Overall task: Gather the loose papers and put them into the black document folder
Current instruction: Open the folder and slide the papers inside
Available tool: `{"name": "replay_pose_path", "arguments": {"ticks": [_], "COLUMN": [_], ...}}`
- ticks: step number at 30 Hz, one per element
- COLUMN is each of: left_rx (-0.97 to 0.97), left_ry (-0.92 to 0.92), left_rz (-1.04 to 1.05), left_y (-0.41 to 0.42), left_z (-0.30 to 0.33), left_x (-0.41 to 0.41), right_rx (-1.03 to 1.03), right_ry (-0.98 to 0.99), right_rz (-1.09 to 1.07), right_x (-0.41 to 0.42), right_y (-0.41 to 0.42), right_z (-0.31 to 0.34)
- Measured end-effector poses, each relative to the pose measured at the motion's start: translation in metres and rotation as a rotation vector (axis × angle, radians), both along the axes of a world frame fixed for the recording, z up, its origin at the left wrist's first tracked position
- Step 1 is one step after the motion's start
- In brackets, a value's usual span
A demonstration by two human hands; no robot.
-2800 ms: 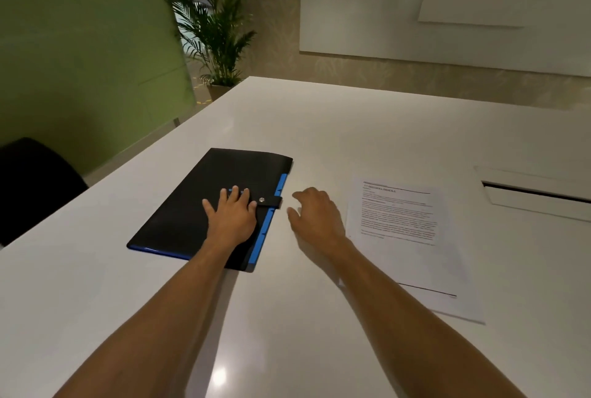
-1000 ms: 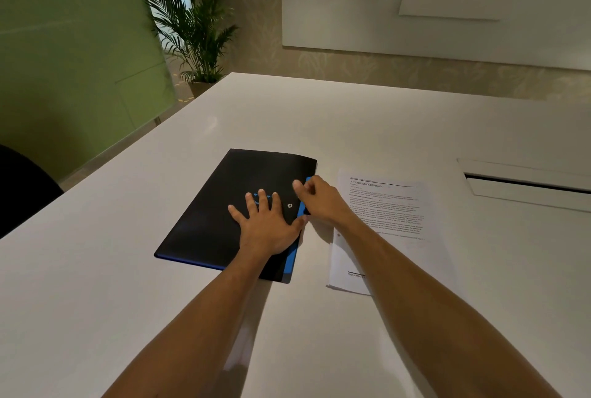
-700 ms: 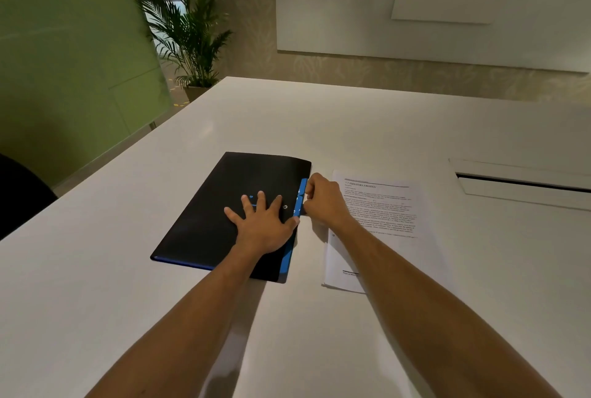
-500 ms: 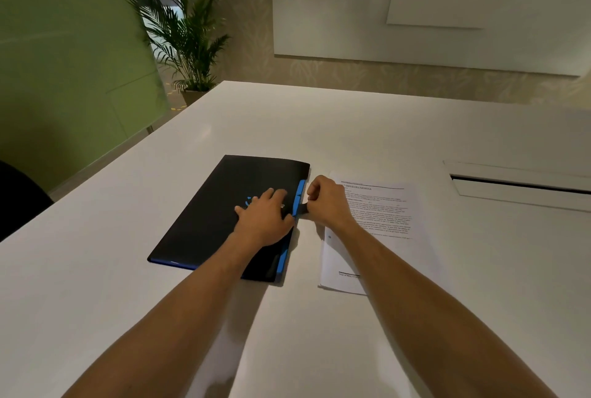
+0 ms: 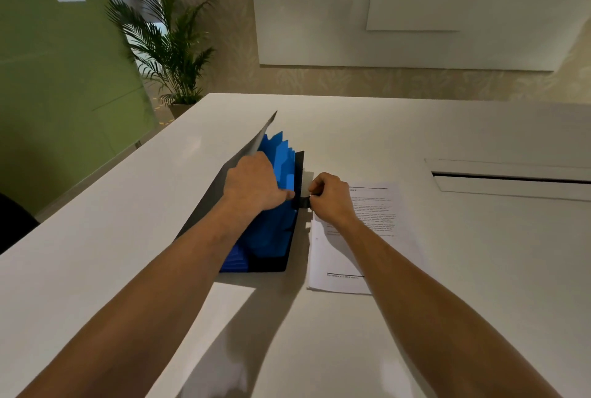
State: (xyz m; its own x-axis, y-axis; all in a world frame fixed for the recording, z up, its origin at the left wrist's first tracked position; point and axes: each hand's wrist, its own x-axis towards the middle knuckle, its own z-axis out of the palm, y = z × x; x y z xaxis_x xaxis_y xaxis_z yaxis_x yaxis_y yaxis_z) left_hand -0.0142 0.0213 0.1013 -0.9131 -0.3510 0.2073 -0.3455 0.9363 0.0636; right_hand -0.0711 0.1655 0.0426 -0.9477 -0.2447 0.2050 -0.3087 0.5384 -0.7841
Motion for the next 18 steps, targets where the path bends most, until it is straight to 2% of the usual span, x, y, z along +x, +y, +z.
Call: {"name": "replay_pose_path", "arguments": {"ticks": [5,12,18], "left_rx": [-0.066,0.074,-0.049], "left_ry": [-0.072,-0.073,-0.205], "left_rz": [0.002,-0.052,-0.168], "left_y": [0.000,0.001,-0.001], "left_z": [-0.001,0.000,0.001], "left_x": [-0.001,-0.001,0.001], "right_rx": [-0.015,-0.025,-0.067], "right_ry": [0.001,-0.011,-0.001], "right_rz": [-0.015,-0.019,-0.009], "right_x": [0.001,0.001,0.001], "right_y": [0.005,0.008,0.010], "right_z": [0.006,0.008,0.014]}}
